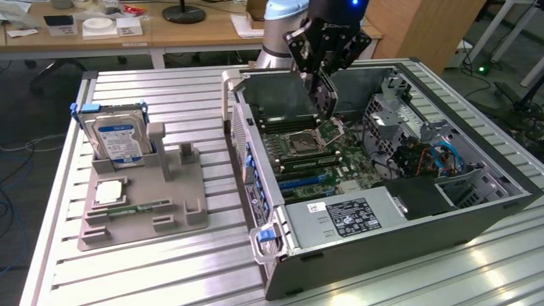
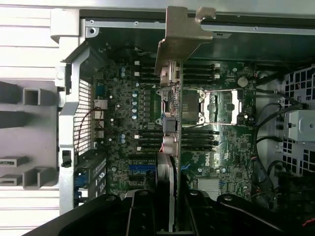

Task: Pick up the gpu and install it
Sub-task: 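Pick up the gpu and move the gpu toward the slot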

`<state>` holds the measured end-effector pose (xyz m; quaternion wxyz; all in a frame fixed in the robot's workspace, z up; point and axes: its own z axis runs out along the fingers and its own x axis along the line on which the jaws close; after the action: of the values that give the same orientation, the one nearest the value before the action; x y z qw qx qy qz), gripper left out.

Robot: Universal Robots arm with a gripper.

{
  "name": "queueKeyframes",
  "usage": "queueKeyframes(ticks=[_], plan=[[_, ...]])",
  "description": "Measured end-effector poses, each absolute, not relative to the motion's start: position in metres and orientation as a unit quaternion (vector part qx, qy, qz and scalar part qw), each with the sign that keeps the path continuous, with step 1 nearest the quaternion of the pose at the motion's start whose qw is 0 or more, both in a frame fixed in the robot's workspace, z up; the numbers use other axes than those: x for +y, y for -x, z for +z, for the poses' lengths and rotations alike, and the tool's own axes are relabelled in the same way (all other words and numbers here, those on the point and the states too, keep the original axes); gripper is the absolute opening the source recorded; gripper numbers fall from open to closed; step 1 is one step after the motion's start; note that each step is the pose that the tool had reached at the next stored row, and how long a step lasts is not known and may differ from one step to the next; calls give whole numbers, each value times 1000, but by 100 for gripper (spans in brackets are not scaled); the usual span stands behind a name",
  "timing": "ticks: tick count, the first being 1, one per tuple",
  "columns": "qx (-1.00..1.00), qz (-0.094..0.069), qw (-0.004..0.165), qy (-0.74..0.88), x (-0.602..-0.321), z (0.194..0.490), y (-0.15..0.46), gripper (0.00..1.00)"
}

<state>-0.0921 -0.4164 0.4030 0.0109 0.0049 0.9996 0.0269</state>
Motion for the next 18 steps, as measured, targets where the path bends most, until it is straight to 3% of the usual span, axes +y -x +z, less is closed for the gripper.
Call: queueKeyframes(ticks=[18], plan=[[1000, 27, 11, -5, -416, 403, 50, 27]])
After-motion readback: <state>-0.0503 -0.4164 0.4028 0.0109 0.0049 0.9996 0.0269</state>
